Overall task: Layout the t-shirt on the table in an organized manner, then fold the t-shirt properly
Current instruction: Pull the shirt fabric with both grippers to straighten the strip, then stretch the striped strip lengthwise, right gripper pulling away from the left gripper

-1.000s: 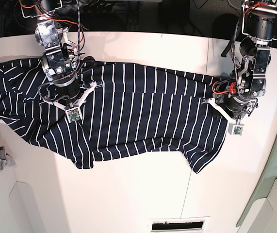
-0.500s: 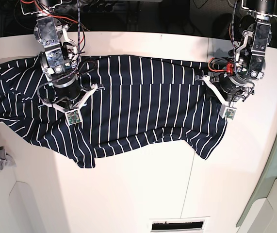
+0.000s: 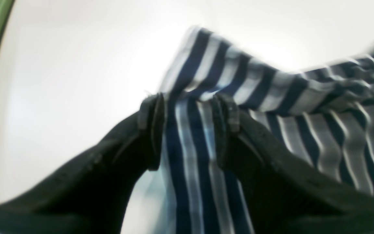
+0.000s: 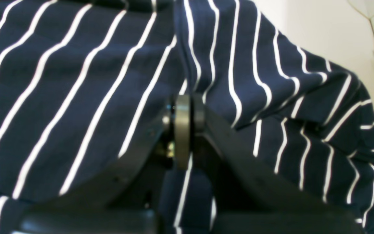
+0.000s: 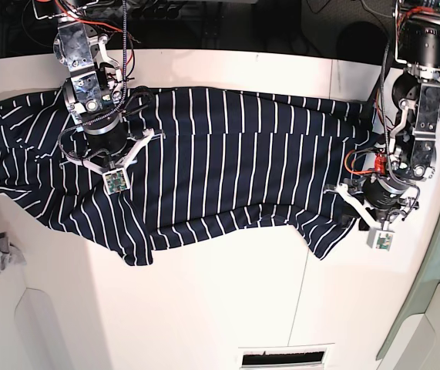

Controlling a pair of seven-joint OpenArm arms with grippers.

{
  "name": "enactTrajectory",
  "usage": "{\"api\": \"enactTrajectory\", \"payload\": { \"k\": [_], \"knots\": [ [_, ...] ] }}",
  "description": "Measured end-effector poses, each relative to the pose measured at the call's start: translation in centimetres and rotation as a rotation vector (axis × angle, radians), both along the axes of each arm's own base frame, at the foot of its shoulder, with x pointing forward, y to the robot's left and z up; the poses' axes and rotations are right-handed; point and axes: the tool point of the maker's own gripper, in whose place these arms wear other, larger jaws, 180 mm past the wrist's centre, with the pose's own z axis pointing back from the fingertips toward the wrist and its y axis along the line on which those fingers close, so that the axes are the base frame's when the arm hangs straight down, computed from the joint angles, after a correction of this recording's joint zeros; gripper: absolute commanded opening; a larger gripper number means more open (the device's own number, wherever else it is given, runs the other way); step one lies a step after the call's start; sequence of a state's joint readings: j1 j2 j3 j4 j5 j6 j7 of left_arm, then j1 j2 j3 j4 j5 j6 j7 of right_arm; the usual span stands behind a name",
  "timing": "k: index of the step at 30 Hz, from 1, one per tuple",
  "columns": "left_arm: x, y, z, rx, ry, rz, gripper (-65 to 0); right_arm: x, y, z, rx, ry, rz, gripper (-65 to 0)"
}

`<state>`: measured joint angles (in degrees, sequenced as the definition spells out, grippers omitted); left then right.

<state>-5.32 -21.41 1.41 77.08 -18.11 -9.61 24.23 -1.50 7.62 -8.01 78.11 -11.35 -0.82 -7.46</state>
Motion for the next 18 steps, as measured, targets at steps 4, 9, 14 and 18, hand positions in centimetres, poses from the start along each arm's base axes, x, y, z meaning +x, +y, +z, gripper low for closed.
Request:
{"api": "enactTrajectory", "payload": {
  "k": [4, 9, 14, 18],
  "knots": [
    [1.8, 3.4, -2.7, -0.024, 0.051, 0.101, -37.9, 0.0, 0.0, 0.0, 0.002, 0.000, 0.000, -65.0],
    [3.1, 1.6, -4.9, -0.259, 0.114, 0.043, -37.9, -0.1, 0.2, 0.0, 0.005, 0.003, 0.009, -65.0],
    [2.8, 0.9, -5.6, -0.317, 0.138, 0.024, -37.8, -0.2, 0.6, -0.2, 0.013, 0.013, 0.027, -65.0],
    [2.8, 0.0, -6.0, -0.302, 0.146, 0.004, -37.8, -0.2, 0.6, -0.2, 0.013, 0.012, 0.027, -65.0]
  ]
}}
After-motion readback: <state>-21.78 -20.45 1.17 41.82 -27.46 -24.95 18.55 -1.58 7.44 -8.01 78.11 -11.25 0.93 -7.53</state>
